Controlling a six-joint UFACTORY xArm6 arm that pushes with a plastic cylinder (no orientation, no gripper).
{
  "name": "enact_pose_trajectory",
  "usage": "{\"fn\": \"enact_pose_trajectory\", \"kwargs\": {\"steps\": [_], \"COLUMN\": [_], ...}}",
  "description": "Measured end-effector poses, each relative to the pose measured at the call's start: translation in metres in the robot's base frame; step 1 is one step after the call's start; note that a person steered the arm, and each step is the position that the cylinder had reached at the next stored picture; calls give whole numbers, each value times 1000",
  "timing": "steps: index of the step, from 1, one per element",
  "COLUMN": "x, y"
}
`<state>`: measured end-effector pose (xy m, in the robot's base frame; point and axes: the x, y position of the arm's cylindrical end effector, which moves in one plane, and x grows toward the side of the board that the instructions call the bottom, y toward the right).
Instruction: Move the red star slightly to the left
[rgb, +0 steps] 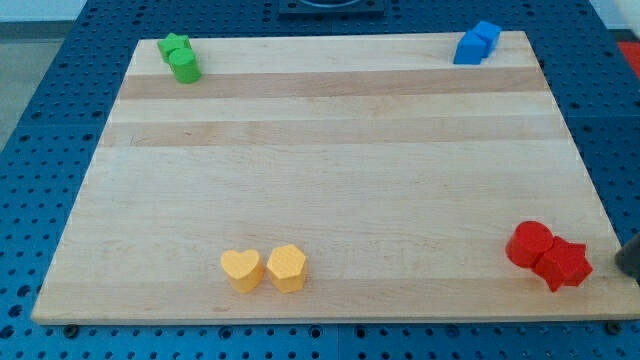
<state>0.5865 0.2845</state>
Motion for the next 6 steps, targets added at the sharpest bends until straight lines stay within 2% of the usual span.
{"fn": "enact_pose_trajectory", "kwargs": {"steps": [2,6], "x": [5,22], "y": [-49,-61]}}
